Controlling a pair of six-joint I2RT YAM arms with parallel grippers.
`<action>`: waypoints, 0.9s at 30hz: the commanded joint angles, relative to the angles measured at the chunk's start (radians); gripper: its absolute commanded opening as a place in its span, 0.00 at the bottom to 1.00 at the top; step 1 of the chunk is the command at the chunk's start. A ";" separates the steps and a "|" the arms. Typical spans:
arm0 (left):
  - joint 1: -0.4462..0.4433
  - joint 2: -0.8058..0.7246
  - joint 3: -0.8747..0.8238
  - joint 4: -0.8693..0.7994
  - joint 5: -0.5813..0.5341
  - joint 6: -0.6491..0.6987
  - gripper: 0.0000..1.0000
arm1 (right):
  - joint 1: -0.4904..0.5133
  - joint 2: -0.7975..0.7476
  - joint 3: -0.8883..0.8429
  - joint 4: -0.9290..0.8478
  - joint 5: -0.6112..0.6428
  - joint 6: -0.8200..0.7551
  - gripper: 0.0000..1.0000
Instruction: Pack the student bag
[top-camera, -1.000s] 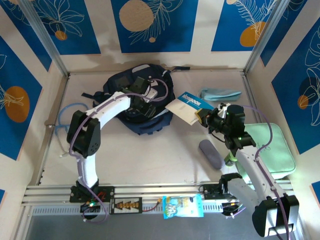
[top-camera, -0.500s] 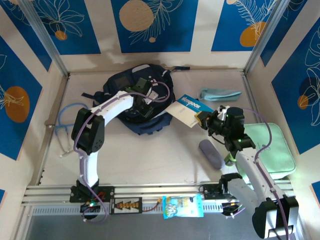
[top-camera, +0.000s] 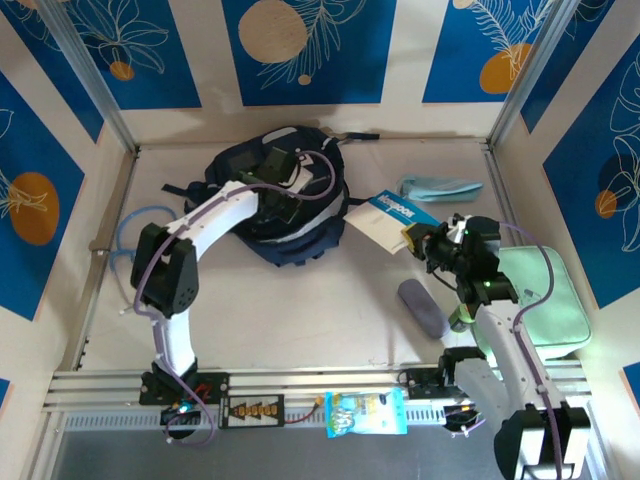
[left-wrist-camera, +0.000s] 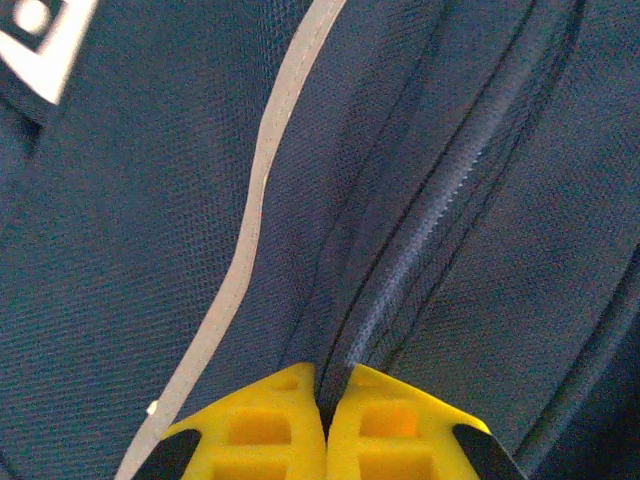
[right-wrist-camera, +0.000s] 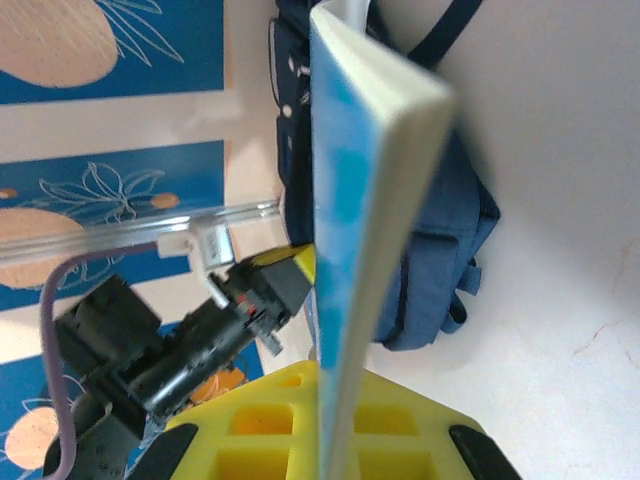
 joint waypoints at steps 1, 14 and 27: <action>0.009 -0.132 0.005 0.042 0.031 -0.061 0.00 | -0.048 -0.039 -0.014 -0.029 -0.065 -0.040 0.00; 0.008 -0.235 0.081 0.043 0.230 -0.207 0.00 | 0.114 0.045 -0.043 0.093 -0.069 -0.057 0.00; 0.007 -0.230 0.093 0.052 0.257 -0.231 0.00 | 0.358 0.468 0.154 0.404 0.091 -0.033 0.00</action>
